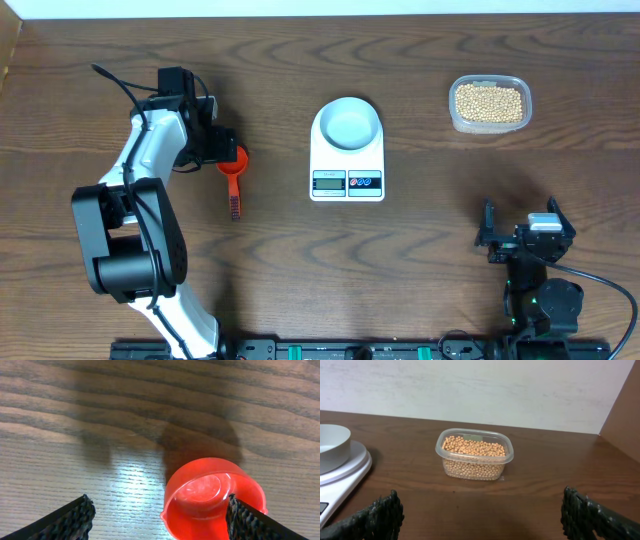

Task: Scoop item into bowl and weigh 50g on scale
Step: 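Lower the left gripper and close it on the red scoop rim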

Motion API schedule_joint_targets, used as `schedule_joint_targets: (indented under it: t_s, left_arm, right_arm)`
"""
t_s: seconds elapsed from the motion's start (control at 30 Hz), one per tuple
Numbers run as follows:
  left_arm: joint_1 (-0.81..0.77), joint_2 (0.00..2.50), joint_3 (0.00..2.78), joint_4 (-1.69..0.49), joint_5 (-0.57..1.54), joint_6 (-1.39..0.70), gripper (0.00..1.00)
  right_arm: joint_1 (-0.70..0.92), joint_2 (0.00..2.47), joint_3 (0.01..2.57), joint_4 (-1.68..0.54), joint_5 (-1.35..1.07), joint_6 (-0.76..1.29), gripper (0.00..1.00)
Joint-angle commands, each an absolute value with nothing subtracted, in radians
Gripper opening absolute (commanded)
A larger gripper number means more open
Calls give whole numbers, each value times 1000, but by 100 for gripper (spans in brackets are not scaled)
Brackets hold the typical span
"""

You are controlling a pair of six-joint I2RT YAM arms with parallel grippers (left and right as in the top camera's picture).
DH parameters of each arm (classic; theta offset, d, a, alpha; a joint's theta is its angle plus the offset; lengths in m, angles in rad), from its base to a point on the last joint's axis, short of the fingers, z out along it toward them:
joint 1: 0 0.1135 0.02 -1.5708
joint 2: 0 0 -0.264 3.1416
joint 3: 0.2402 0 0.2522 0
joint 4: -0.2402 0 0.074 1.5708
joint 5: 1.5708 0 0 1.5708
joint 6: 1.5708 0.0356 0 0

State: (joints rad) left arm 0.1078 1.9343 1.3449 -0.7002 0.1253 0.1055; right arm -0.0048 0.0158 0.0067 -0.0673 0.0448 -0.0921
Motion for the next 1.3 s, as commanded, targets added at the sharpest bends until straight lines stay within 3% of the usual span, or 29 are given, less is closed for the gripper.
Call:
schedule_joint_targets:
  t_s: [0.0, 1.27]
  left_arm:
    - [111, 1947, 1330, -697, 131, 92, 86]
    - [111, 1948, 1202, -562, 131, 93, 86]
  right_arm:
    - [-14, 12, 6, -72, 50, -102, 99]
    - [-14, 12, 6, -72, 50, -102, 99]
